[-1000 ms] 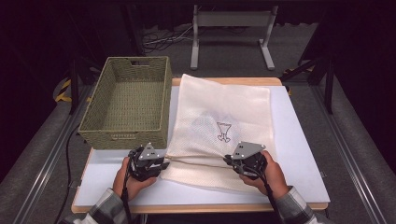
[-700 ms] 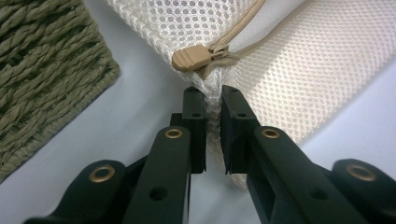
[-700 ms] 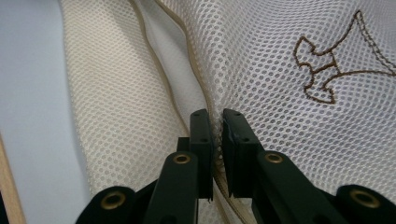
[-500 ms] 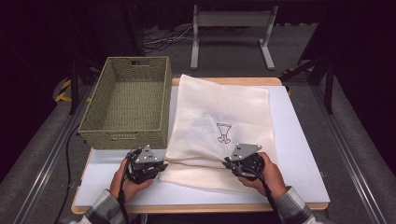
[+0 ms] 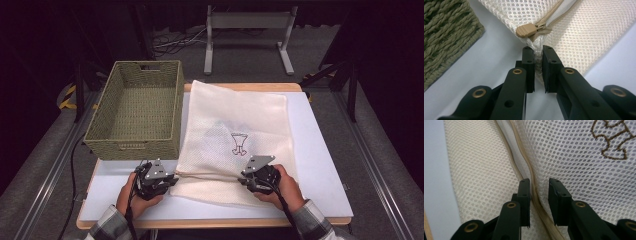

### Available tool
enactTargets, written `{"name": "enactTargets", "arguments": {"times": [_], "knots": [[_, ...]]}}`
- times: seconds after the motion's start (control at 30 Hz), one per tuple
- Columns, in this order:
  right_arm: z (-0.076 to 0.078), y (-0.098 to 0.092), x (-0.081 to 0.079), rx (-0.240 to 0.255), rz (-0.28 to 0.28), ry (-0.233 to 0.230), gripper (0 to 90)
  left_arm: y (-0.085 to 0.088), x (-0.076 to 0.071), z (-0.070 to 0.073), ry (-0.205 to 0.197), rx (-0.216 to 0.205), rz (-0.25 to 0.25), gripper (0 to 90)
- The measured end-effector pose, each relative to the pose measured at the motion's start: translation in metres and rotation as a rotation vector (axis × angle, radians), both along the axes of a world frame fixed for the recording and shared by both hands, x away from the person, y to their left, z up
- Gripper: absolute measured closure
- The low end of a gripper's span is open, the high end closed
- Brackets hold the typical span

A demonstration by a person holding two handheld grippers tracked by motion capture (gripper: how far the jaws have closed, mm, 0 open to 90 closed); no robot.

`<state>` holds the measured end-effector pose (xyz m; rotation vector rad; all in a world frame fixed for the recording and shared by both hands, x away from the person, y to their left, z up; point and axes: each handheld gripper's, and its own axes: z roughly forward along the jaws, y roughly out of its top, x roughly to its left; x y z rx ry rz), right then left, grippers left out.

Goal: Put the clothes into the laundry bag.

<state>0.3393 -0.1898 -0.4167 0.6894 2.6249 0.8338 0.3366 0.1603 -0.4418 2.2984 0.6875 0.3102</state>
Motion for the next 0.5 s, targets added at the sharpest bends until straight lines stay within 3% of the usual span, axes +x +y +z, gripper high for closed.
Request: {"name": "enactTargets", "arguments": {"times": [0.33,0.5], "knots": [[-0.003,-0.009,-0.003,0.029,-0.001,0.011,60.0,-0.001,-0.004,-0.002,-0.024,-0.005,-0.008,81.3],[-0.005,-0.01,-0.003,0.013,-0.01,0.018,56.3,-0.001,-0.004,-0.002,-0.024,-0.014,-0.008,81.1]]}}
